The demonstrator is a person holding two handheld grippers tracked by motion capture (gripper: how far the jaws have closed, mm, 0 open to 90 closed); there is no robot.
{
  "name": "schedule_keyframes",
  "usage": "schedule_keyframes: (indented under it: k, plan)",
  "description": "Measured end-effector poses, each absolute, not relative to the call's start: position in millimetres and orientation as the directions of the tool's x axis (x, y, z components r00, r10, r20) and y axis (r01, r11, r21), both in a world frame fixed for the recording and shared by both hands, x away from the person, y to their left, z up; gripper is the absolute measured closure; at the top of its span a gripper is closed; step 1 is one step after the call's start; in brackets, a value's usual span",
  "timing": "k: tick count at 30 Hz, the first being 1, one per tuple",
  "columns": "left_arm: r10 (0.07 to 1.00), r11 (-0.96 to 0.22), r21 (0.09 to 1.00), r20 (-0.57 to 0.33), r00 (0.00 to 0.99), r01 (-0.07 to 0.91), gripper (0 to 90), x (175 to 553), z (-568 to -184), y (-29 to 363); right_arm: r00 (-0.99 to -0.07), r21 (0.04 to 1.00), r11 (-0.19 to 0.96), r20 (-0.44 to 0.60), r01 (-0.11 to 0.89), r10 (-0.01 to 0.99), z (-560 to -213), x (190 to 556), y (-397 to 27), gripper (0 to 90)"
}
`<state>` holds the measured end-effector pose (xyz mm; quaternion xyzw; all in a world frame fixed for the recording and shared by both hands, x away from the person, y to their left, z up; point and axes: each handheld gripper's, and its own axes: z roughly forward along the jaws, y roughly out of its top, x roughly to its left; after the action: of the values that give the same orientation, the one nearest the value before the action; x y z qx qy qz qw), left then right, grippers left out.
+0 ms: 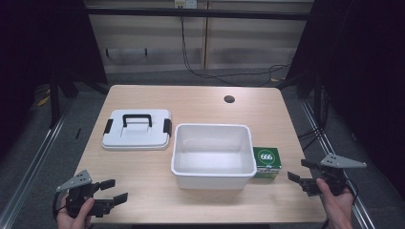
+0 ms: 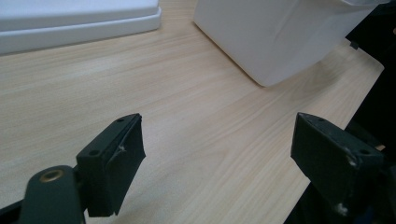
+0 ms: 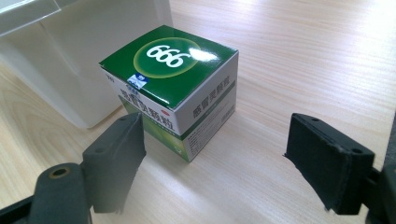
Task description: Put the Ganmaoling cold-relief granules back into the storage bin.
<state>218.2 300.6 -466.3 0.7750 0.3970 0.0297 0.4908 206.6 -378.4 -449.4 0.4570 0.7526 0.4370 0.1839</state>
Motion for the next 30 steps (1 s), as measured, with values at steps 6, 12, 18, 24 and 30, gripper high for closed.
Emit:
schedule_keyframes:
  k: [6, 12, 18, 24, 30]
  plan:
    - [0.646, -0.199, 0.784, -0.347, 0.680, 0.589, 17.2, 218.3, -466.7, 300.7, -0.535, 0.829, 0.174, 0.169, 0.531, 0.828, -449.4, 206.5, -380.4, 15.1]
    - [0.647, -0.202, 0.783, -0.344, 0.680, 0.589, 17.3, 218.4, -466.9, 300.7, -0.607, 0.845, 0.214, 0.155, 0.491, 0.779, -442.9, 205.9, -371.5, 18.0]
    - [0.649, -0.202, 0.782, -0.344, 0.679, 0.590, 17.2, 218.6, -467.1, 301.0, -0.688, 0.829, 0.267, 0.182, 0.492, 0.702, -433.5, 210.0, -356.9, 17.1]
    - [0.649, -0.207, 0.782, -0.340, 0.681, 0.588, 17.2, 218.4, -467.1, 300.5, -0.690, 0.834, 0.295, 0.135, 0.466, 0.711, -425.3, 215.6, -345.9, 13.6]
    - [0.654, -0.204, 0.779, -0.343, 0.674, 0.593, 17.2, 218.8, -467.6, 300.4, -0.721, 0.809, 0.362, 0.106, 0.463, 0.685, -418.8, 226.7, -336.2, 13.7]
